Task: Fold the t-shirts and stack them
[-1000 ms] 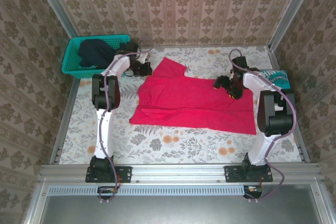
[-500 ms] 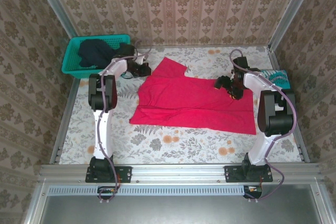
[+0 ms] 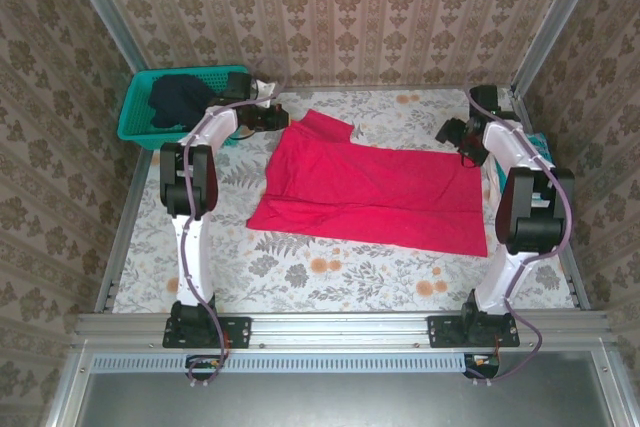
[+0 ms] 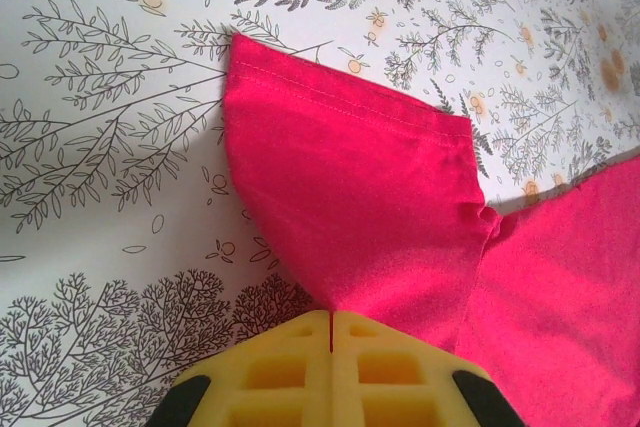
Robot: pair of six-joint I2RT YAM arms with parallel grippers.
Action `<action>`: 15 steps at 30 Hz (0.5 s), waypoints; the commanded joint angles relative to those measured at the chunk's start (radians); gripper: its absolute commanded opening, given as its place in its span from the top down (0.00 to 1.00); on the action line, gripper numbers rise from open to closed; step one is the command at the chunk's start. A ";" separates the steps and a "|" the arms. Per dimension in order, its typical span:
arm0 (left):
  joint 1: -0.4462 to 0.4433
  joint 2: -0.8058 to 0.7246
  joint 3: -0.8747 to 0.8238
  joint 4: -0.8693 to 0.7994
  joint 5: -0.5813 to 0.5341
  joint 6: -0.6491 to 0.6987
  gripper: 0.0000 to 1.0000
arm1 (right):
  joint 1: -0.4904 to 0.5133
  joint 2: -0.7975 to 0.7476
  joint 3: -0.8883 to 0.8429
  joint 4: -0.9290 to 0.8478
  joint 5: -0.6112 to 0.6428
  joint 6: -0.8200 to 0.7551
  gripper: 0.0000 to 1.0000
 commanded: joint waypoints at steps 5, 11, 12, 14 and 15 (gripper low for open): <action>0.008 0.000 -0.022 -0.017 -0.002 0.004 1.00 | -0.047 0.197 0.200 -0.141 0.151 -0.046 0.27; 0.018 0.006 -0.023 -0.017 -0.003 -0.008 1.00 | -0.048 0.324 0.332 -0.230 0.154 -0.035 0.40; 0.019 0.006 -0.022 -0.016 -0.001 -0.008 1.00 | -0.051 0.335 0.342 -0.239 0.165 -0.033 0.43; 0.020 0.009 -0.020 -0.017 0.000 -0.008 1.00 | -0.052 0.351 0.354 -0.249 0.186 -0.030 0.47; 0.022 0.009 -0.020 -0.017 0.001 -0.008 1.00 | -0.052 0.358 0.359 -0.251 0.185 -0.031 0.49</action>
